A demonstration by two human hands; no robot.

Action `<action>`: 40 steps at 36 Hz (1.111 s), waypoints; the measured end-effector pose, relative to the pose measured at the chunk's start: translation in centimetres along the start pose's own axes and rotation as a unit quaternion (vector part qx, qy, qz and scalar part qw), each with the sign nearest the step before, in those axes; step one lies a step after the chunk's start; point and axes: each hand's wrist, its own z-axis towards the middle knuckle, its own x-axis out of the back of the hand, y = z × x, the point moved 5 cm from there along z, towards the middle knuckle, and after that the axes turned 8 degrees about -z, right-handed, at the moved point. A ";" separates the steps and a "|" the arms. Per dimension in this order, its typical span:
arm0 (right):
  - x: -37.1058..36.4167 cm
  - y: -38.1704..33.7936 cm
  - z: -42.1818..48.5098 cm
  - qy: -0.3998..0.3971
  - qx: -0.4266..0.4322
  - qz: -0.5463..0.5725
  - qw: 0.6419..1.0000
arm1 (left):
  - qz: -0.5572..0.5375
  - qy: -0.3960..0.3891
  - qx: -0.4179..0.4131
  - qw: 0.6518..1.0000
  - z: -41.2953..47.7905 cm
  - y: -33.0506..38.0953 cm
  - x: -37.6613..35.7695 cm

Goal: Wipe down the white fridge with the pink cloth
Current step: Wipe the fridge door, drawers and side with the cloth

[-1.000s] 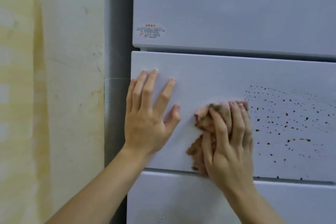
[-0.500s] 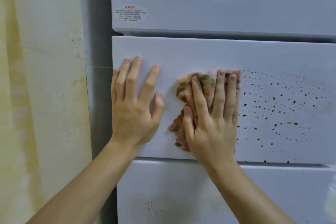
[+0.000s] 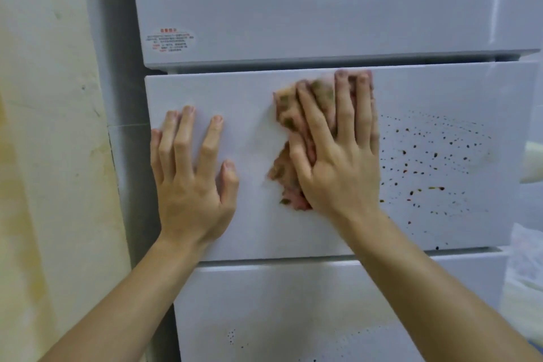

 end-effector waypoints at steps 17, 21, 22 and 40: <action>0.4 -0.1 -10.4 -0.059 -0.034 -0.002 0.998 | 0.013 0.012 0.013 1.000 -0.4 0.5 -0.3; 0.4 0.3 -8.6 -0.052 -0.025 -0.003 0.998 | 0.013 0.016 0.010 1.000 -0.6 0.7 -0.4; 0.4 0.4 -7.5 -0.044 -0.030 -0.006 0.999 | 0.013 0.015 0.012 1.000 -0.6 0.6 -0.4; 0.3 1.1 -9.4 -0.031 -0.062 -0.015 0.997 | -0.039 0.050 0.045 0.997 -1.0 2.1 -0.4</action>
